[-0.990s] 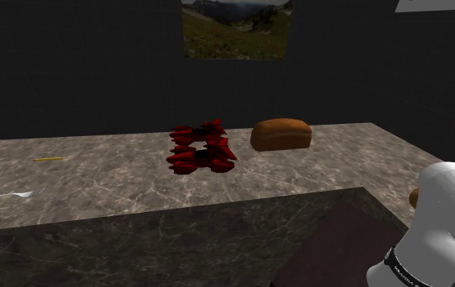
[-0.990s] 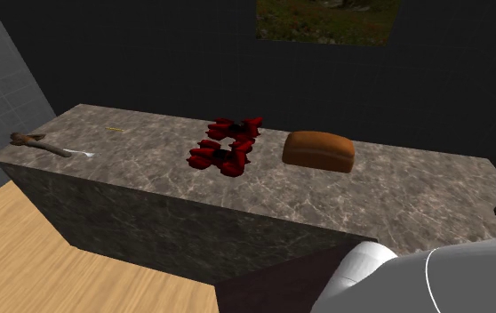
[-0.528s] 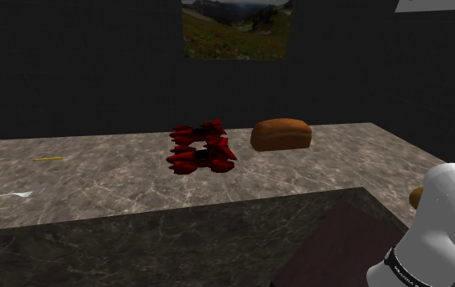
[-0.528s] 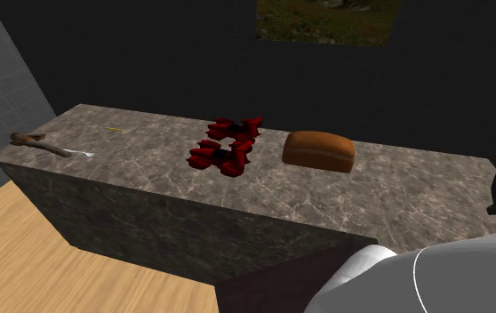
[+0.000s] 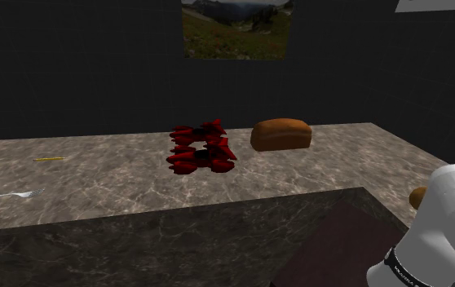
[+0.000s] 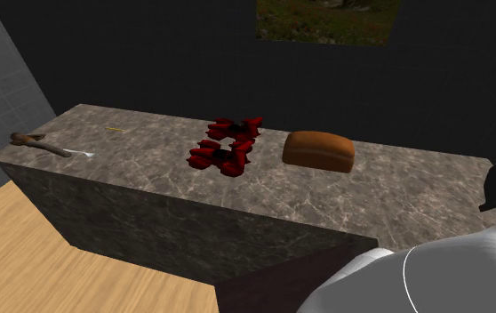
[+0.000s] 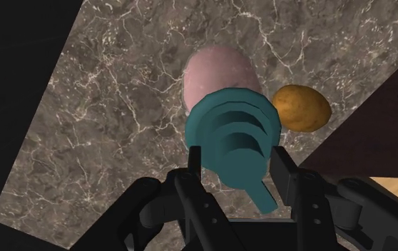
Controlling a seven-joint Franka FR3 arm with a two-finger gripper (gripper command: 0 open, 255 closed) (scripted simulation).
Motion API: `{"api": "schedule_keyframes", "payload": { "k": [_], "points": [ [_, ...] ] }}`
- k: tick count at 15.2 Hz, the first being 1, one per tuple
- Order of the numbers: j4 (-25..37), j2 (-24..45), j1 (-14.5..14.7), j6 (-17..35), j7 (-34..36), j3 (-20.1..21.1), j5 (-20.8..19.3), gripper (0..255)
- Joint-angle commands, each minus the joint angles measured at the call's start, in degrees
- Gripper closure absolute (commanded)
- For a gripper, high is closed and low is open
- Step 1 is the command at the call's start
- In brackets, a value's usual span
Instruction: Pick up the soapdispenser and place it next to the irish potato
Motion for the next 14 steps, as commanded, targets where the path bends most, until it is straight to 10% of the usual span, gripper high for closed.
{"api": "schedule_keyframes", "payload": {
  "k": [1, 14],
  "points": [
    [-2.1, 0.5, -1.4, 1.7, -0.3, 0.6, 0.4, 255],
    [-13.3, 0.9, -5.2, 12.0, -0.7, 1.5, 0.5, 255]
  ]
}}
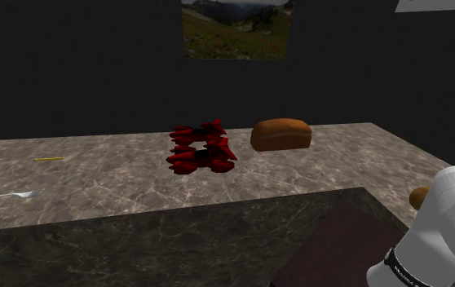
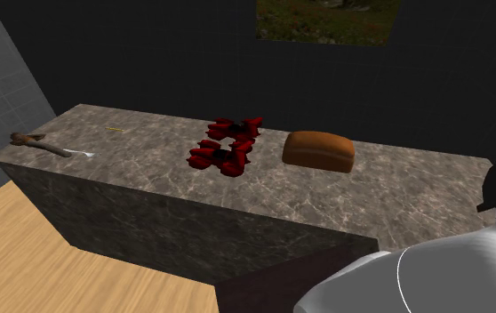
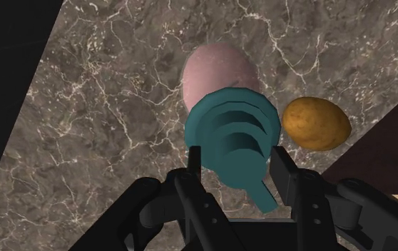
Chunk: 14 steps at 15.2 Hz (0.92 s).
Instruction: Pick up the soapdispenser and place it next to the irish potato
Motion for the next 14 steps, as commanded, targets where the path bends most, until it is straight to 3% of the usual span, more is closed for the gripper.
{"api": "schedule_keyframes", "payload": {
  "k": [1, 14],
  "points": [
    [-1.4, -0.2, 0.0, 1.5, 0.2, -0.2, -0.2, 255],
    [-9.5, -2.7, 1.8, 10.6, 1.7, -3.3, -3.2, 255]
  ]
}}
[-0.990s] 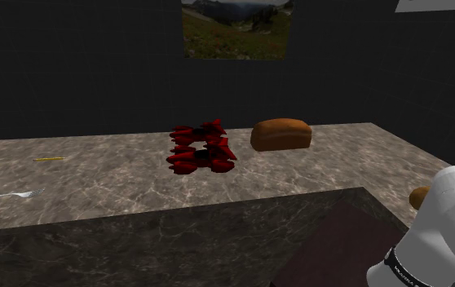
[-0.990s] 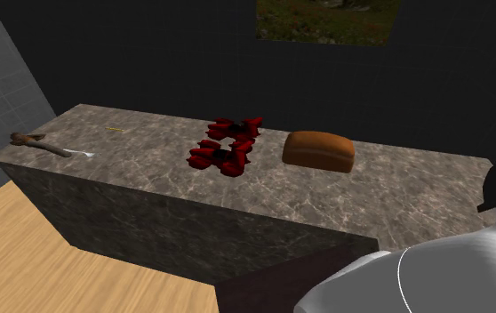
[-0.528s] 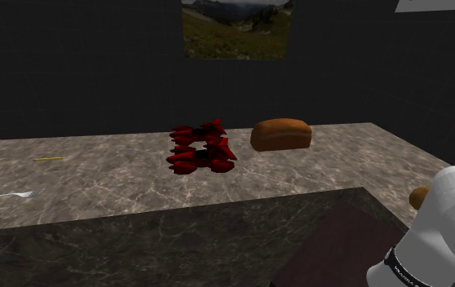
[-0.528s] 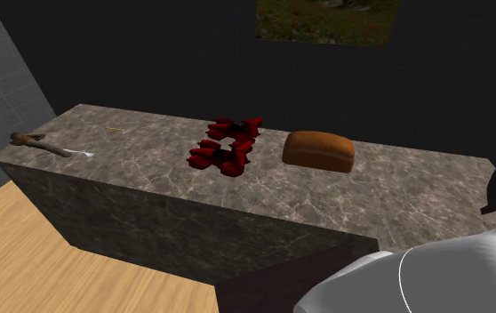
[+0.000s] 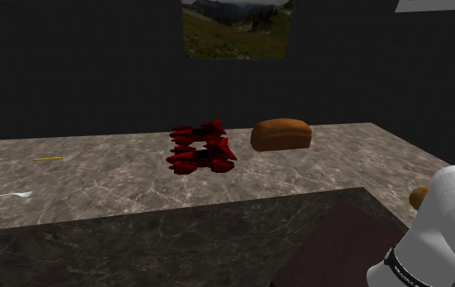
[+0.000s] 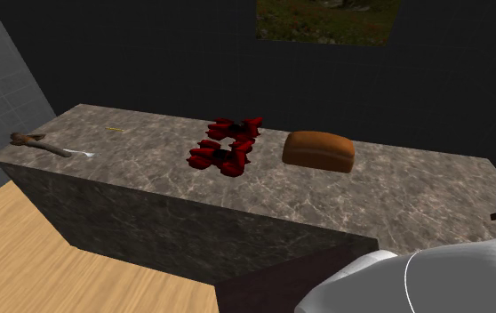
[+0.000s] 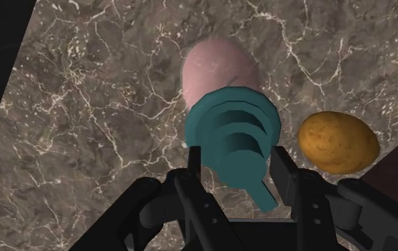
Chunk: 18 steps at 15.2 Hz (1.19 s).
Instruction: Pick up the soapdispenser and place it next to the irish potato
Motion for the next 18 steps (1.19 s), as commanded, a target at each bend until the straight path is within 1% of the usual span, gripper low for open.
{"api": "schedule_keyframes", "payload": {
  "k": [1, 2, 10, 11, 16, 18],
  "points": [
    [-1.3, -0.5, 0.3, 1.6, 0.3, -0.6, -0.6, 255],
    [-2.1, -0.9, 0.8, 2.6, 0.5, -1.2, -1.2, 255],
    [-2.1, -0.9, 0.8, 2.6, 0.5, -1.2, -1.2, 255],
    [-2.1, -0.9, 0.8, 2.6, 0.5, -1.2, -1.2, 0],
    [-2.1, -0.9, 0.8, 2.6, 0.5, -1.2, -1.2, 0],
    [0.7, 0.2, -0.3, -0.8, -0.4, 0.2, 0.2, 0]
  ]
}}
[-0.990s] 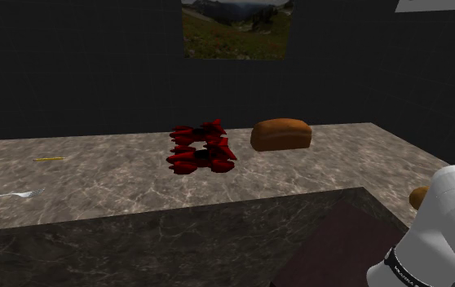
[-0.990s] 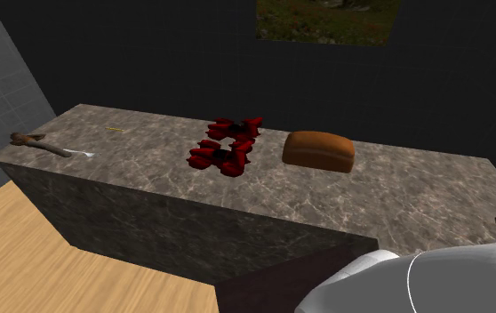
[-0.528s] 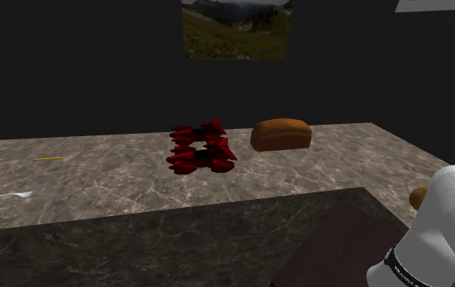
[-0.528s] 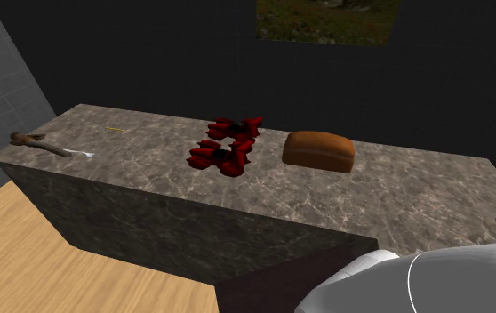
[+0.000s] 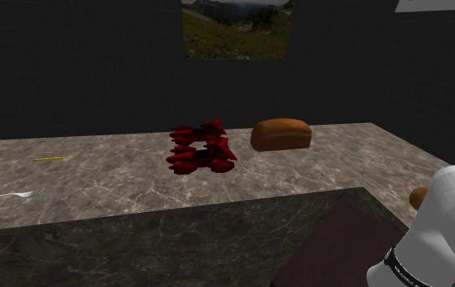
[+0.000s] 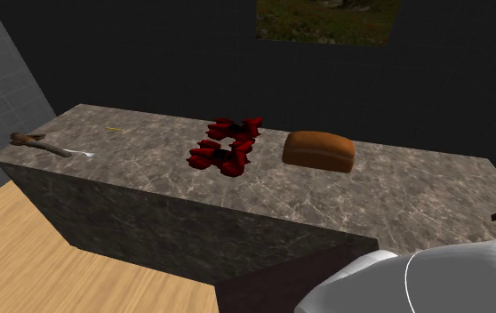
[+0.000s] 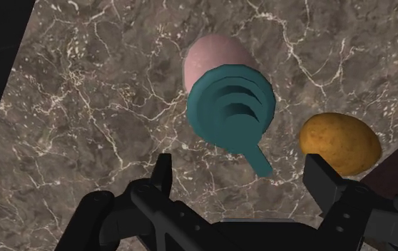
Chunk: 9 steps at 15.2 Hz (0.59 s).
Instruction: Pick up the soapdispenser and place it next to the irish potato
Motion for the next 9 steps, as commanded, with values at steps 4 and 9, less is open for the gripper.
{"api": "schedule_keyframes", "payload": {
  "k": [4, 9],
  "points": [
    [4.0, 1.0, -0.9, -4.5, -1.1, 1.3, 1.3, 0],
    [4.1, 1.0, -0.9, -4.5, -1.1, 1.3, 1.3, 0]
  ]
}}
